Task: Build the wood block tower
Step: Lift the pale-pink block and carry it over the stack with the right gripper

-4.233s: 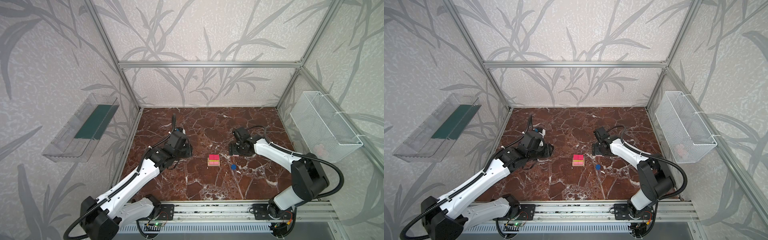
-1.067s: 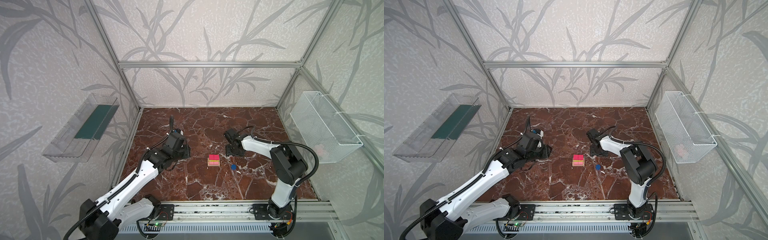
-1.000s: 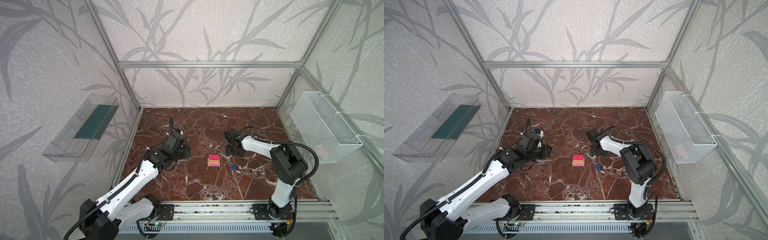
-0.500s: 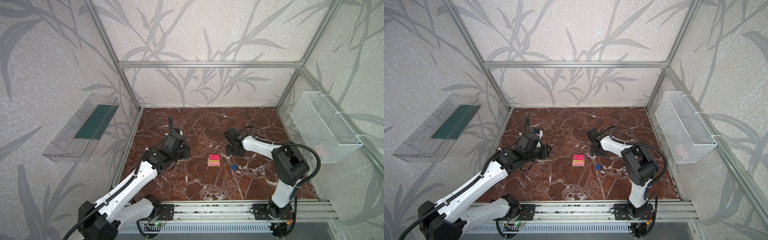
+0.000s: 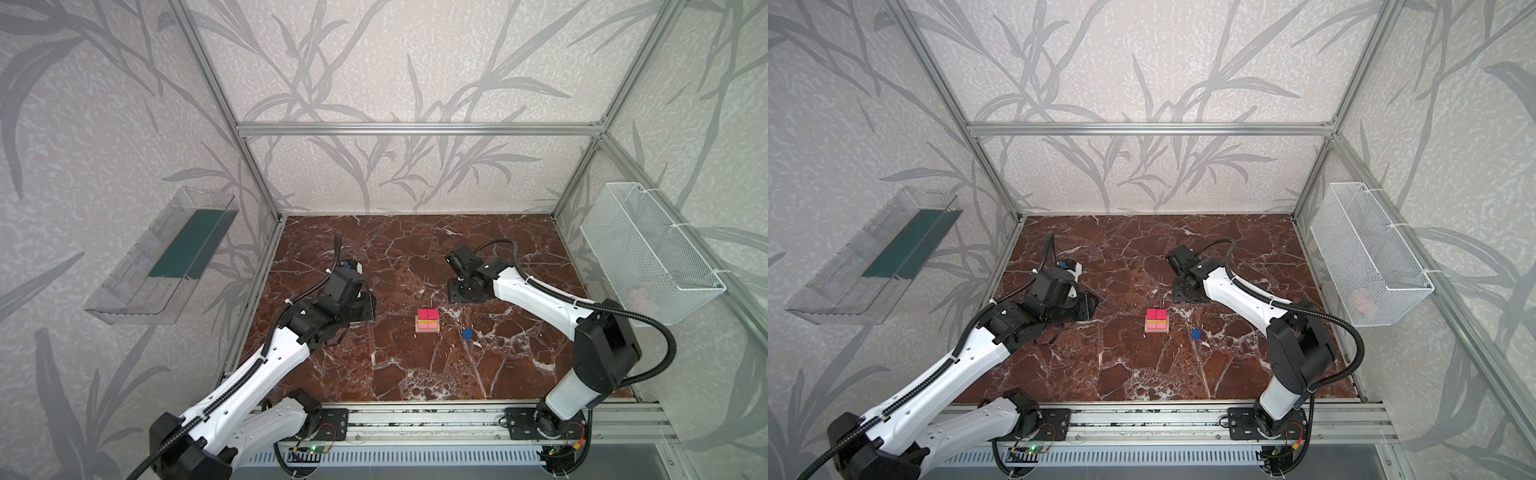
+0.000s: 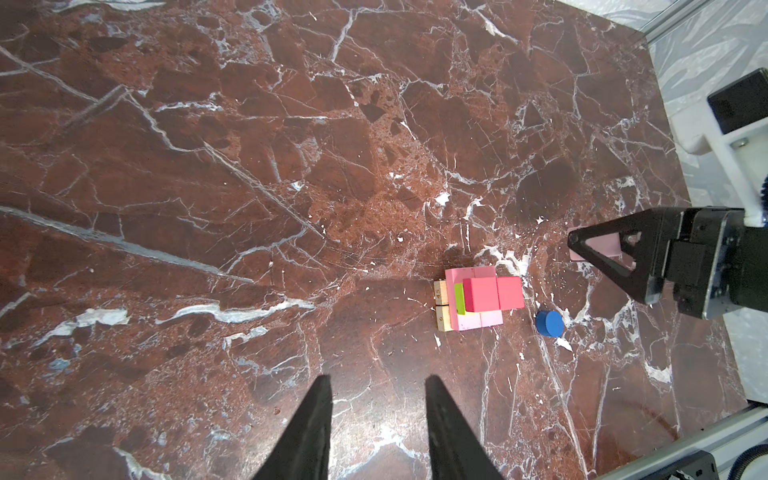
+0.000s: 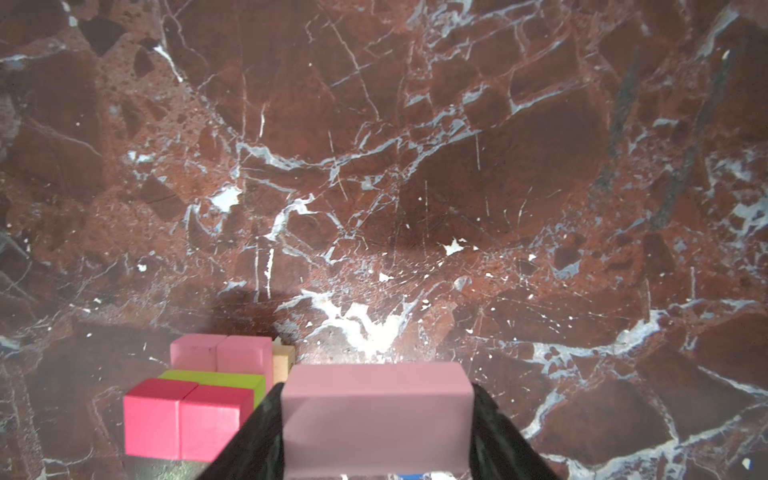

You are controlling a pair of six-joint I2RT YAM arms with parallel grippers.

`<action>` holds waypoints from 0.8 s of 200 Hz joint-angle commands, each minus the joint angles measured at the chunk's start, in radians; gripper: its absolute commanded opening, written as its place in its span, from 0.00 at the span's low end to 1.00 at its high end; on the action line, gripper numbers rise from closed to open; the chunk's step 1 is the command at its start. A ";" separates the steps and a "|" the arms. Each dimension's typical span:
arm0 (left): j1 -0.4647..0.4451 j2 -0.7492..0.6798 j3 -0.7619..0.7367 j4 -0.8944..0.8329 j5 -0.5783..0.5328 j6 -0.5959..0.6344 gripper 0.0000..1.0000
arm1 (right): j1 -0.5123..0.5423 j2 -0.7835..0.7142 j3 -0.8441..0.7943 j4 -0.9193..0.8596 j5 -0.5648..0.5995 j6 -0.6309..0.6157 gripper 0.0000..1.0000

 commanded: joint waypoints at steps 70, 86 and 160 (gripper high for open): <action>0.020 -0.080 -0.023 -0.061 -0.037 0.076 0.39 | 0.168 0.083 0.179 -0.177 0.021 0.061 0.54; 0.022 -0.087 -0.026 -0.063 -0.038 0.080 0.39 | 0.192 0.104 0.195 -0.184 0.019 0.091 0.54; 0.022 -0.104 -0.040 -0.061 -0.023 0.087 0.39 | 0.253 0.168 0.243 -0.192 0.038 0.181 0.53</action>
